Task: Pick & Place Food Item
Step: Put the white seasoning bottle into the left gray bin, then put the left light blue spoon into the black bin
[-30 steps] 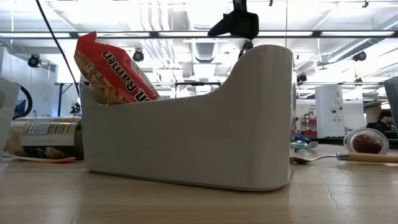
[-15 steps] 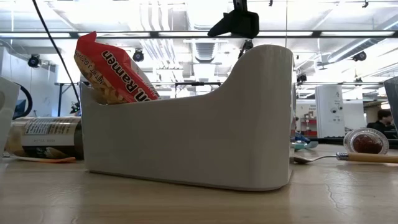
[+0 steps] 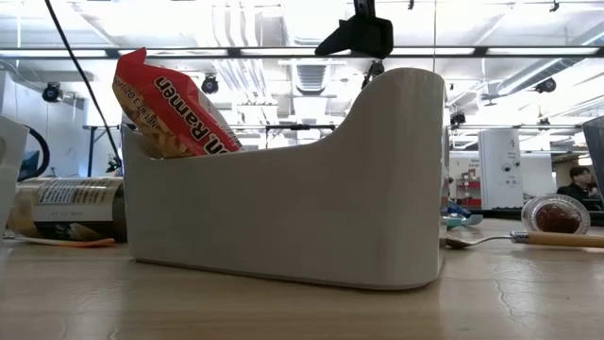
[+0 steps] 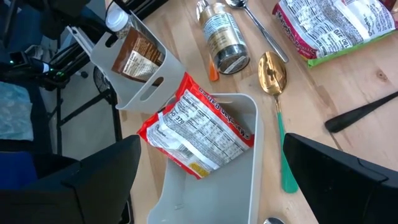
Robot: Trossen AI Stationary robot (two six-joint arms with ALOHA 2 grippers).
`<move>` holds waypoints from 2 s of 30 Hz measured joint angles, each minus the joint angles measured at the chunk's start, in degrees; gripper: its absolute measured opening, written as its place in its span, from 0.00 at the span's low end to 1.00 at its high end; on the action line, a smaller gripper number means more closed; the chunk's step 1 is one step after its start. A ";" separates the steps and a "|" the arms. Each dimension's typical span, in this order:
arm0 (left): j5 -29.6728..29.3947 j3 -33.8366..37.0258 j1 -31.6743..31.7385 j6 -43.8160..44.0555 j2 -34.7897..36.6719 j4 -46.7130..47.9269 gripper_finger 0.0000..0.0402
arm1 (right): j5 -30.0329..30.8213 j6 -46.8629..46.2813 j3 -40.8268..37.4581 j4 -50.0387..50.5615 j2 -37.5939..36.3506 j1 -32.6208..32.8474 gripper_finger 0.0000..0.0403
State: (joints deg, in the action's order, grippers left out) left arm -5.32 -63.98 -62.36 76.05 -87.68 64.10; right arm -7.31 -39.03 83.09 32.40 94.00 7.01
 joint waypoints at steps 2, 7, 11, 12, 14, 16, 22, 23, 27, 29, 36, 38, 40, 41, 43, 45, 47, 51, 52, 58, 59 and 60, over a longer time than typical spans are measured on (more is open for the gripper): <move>0.00 -0.01 -0.07 0.05 0.07 -0.02 0.48 | -0.02 -0.02 0.00 0.00 0.00 0.00 0.96; 0.66 0.14 -0.07 0.51 0.52 -0.33 0.59 | 0.00 -0.02 0.00 -0.02 0.00 0.00 0.96; 3.17 0.25 -0.07 0.67 0.59 -0.35 0.75 | -0.01 -0.02 0.00 0.00 0.00 0.00 0.96; 3.70 0.30 -0.07 0.64 0.59 -0.27 0.78 | -0.01 -0.02 0.00 -0.01 0.00 0.00 0.96; 3.90 0.30 -0.07 0.63 0.61 -0.28 0.82 | -0.02 -0.02 0.00 0.00 0.00 0.00 0.96; 3.91 0.30 -0.07 0.58 0.63 -0.28 0.83 | -0.02 -0.02 0.00 0.00 0.00 0.00 0.96; 4.08 -0.44 -0.07 0.46 0.88 -0.62 0.84 | 1.83 -2.39 0.00 0.00 0.00 0.00 0.96; 4.07 -0.78 -0.07 0.46 1.20 -0.72 0.84 | 2.86 -3.74 0.00 0.00 0.00 0.00 0.96; 2.26 -1.44 -0.07 0.27 3.10 -1.44 0.84 | 6.23 -10.66 0.00 1.18 -0.02 -0.38 0.96; 0.78 -1.36 -0.07 0.28 4.66 -2.25 0.85 | 7.61 -13.38 0.00 3.98 -0.02 -0.89 0.96; -8.17 -1.36 0.10 0.35 11.12 -3.43 0.85 | 10.38 -18.32 0.00 21.74 -0.07 -4.81 0.96; -11.26 -1.36 0.41 0.46 13.05 -3.50 0.85 | 10.38 -17.97 -0.23 25.31 -0.09 -6.86 0.96; -14.25 -1.36 0.90 0.48 14.94 -3.58 0.85 | 10.37 -17.60 -1.09 26.80 -0.13 -9.41 0.96; -15.85 -1.36 1.18 0.48 15.80 -3.63 0.85 | 10.32 -17.22 -1.58 27.26 -0.13 -10.84 0.96; -18.62 -1.36 1.74 0.47 17.52 -4.52 0.85 | 9.74 -16.09 -3.02 27.43 -0.13 -13.78 0.96; -22.82 -1.36 2.15 0.47 19.27 -5.45 0.85 | 7.72 -15.25 -4.91 27.03 -0.13 -16.88 0.96; -27.87 -1.36 2.22 0.33 20.94 -7.11 0.85 | 7.17 -14.78 -7.23 26.61 -0.13 -19.40 0.96; -36.18 -1.36 2.24 -3.11 23.91 -11.25 0.85 | 7.08 -14.87 -11.59 26.16 -0.13 -22.60 0.96; -37.83 -1.36 2.24 -4.42 24.54 -12.34 0.85 | 7.08 -14.75 -12.48 25.68 -0.13 -23.07 0.96; -43.60 -1.36 3.94 -11.13 27.10 -14.98 0.85 | 6.84 -14.53 -17.57 22.00 -0.13 -25.46 0.96; -43.83 -1.36 4.56 -11.74 27.39 -14.99 0.85 | 6.82 -14.56 -18.49 21.30 -0.13 -25.68 0.96; -44.06 -1.36 5.26 -12.29 27.65 -14.99 0.85 | 6.72 -14.60 -19.49 20.26 -0.13 -25.88 0.96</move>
State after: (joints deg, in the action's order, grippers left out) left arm -49.38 -65.34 -57.10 63.76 -60.03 49.10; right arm -0.59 -53.63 63.60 52.66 93.86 -18.87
